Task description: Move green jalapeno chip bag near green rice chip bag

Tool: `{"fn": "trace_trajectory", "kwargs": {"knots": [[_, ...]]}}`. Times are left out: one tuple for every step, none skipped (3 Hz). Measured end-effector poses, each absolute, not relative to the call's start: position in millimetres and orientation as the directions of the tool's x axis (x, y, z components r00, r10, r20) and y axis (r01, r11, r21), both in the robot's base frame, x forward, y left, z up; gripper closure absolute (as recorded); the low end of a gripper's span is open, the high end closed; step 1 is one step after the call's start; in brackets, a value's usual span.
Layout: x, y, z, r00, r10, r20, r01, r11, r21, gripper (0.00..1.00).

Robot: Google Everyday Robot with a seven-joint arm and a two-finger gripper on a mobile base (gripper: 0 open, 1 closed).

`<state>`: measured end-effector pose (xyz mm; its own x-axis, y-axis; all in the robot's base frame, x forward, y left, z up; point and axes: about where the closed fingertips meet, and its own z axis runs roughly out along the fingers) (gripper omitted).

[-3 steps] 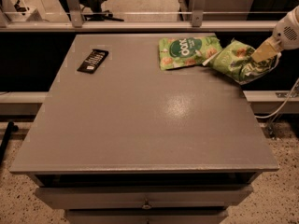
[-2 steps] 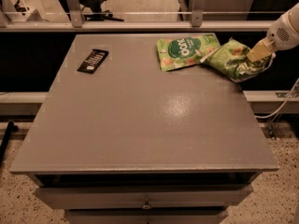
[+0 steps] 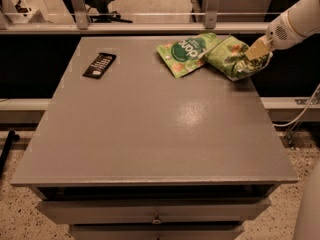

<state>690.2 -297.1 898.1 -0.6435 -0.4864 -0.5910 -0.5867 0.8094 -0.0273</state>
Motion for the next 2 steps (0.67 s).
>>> {"fn": "trace_trajectory", "kwargs": {"knots": [[693.8, -284.2, 901.6, -0.629, -0.481, -0.61, -0.604, 0.797, -0.005, 0.79], [692.7, -278.7, 899.8, -0.626, -0.464, -0.627, -0.611, 0.791, 0.024, 0.53]]}}
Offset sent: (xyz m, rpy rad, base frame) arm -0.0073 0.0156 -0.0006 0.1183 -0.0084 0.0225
